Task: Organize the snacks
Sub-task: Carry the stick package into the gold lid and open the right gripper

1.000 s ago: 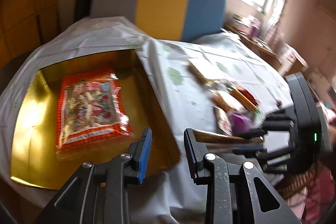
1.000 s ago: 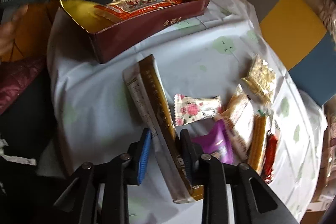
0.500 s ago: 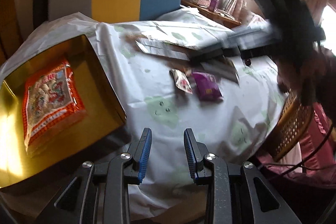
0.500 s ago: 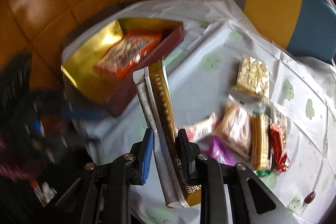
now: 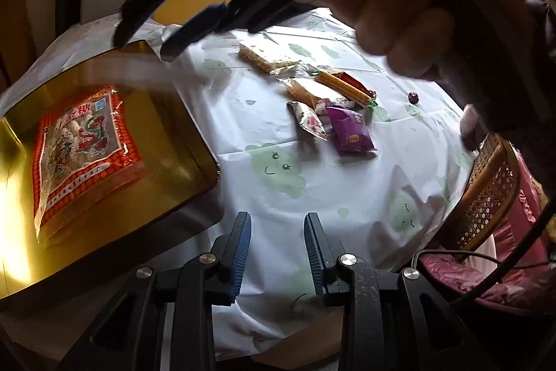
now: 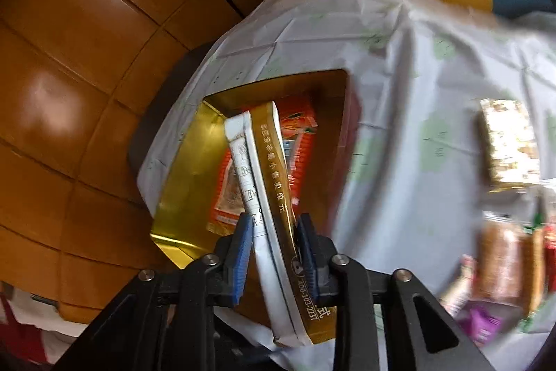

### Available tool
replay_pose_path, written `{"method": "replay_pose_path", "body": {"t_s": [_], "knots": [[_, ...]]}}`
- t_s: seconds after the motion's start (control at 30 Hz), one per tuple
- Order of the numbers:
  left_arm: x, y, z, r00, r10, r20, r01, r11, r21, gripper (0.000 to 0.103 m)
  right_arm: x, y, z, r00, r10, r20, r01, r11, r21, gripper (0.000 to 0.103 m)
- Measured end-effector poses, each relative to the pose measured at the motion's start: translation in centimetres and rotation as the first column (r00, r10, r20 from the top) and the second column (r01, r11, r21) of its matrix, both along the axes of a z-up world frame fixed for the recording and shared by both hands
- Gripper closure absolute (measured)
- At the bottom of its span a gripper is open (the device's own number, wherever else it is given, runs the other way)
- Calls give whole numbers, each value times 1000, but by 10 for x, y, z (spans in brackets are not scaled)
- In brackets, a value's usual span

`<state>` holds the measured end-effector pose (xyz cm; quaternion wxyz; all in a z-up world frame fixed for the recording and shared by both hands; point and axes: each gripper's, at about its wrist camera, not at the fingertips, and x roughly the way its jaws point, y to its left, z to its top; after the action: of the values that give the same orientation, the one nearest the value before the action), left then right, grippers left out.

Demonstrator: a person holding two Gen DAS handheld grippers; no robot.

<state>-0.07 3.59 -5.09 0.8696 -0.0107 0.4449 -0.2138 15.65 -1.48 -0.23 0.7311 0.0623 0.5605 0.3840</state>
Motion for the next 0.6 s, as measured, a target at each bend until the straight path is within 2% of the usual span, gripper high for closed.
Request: {"method": "replay_pose_path", "body": {"t_s": [0.1, 0.2, 0.3, 0.43, 0.6], "knots": [[2, 3, -2, 1000, 11, -6, -11, 1000, -1, 71, 2, 13, -11, 999, -8, -33, 7, 1000, -8, 64], [2, 3, -5, 1000, 10, -15, -10, 1000, -3, 71, -1, 12, -11, 1000, 3, -9, -3, 1000, -19, 64], [2, 1, -7, 1000, 3, -20, -3, 1000, -3, 71, -4, 0, -6, 999, 0, 34, 0, 1000, -24, 64], [1, -3, -7, 1000, -1, -19, 1, 1000, 4, 71, -6, -25, -2, 992, -7, 129, 18, 996, -82, 64], [1, -7, -6, 1000, -2, -24, 2, 1000, 2, 64, -11, -67, -4, 974, -16, 225, 56, 983, -174, 64]]}}
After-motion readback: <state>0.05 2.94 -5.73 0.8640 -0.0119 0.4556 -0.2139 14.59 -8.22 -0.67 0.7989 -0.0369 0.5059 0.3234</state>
